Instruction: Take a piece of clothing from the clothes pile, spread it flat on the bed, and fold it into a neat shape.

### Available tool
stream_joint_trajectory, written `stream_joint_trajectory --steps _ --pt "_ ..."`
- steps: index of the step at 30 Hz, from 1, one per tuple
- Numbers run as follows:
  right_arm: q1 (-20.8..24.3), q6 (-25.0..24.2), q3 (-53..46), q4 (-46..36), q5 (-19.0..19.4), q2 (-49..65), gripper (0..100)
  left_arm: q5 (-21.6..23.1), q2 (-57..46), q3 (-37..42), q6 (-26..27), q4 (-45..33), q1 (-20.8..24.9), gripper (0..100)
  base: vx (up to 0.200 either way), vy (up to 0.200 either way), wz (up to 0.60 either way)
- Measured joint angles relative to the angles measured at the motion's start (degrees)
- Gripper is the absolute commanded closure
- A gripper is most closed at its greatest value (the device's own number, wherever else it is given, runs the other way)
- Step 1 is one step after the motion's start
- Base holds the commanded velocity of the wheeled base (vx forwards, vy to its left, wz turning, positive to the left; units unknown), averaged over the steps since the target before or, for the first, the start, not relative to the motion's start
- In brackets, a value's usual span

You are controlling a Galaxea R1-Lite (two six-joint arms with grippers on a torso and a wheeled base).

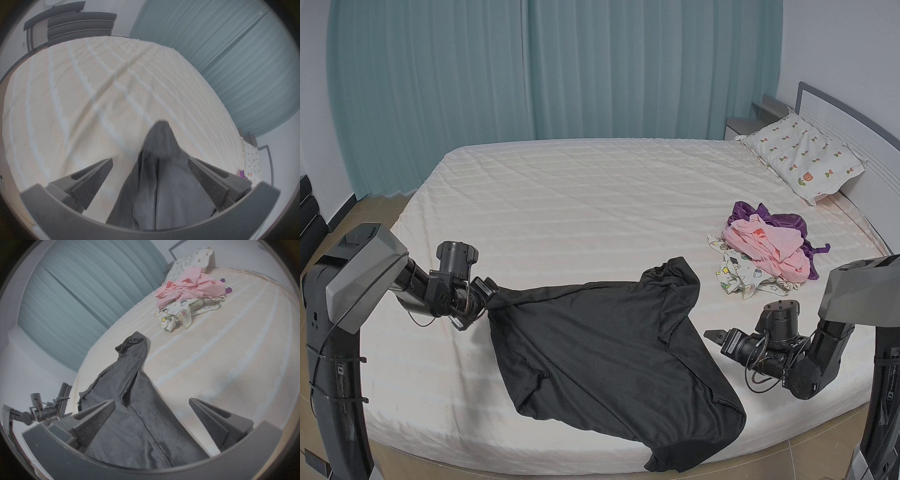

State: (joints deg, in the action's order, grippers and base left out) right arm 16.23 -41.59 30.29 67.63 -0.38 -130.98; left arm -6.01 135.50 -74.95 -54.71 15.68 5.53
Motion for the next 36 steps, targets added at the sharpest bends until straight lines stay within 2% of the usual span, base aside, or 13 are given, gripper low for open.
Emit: stream_joint_trajectory --steps 7,10,15,21,29,36 --pt "3.21 8.69 8.07 -7.12 -5.08 -2.60 0 1.00 -8.31 19.66 -3.23 9.67 4.28 0 0.000 0.000 0.00" --pt "4.72 11.87 13.82 -11.74 -6.95 -4.11 0 1.77 -11.50 25.97 -5.63 13.63 6.51 0 0.000 0.000 0.00" --pt "7.28 14.29 23.70 -22.55 -8.51 -6.31 0 4.62 -15.04 32.65 -9.36 19.27 8.57 0 0.000 0.000 0.00" --pt "9.63 15.37 33.51 -30.82 -9.98 -9.09 0 6.72 -17.09 36.61 -11.19 21.67 9.75 0 0.000 0.000 0.00" --pt "11.97 16.29 41.40 -34.60 -15.58 -14.67 0 7.20 -17.80 38.32 -12.29 22.36 10.06 0 0.000 0.000 0.00" --pt "10.23 16.69 43.52 -37.34 -17.80 -16.38 0 7.23 -17.83 38.53 -12.32 22.37 10.01 0 0.000 0.000 0.00"
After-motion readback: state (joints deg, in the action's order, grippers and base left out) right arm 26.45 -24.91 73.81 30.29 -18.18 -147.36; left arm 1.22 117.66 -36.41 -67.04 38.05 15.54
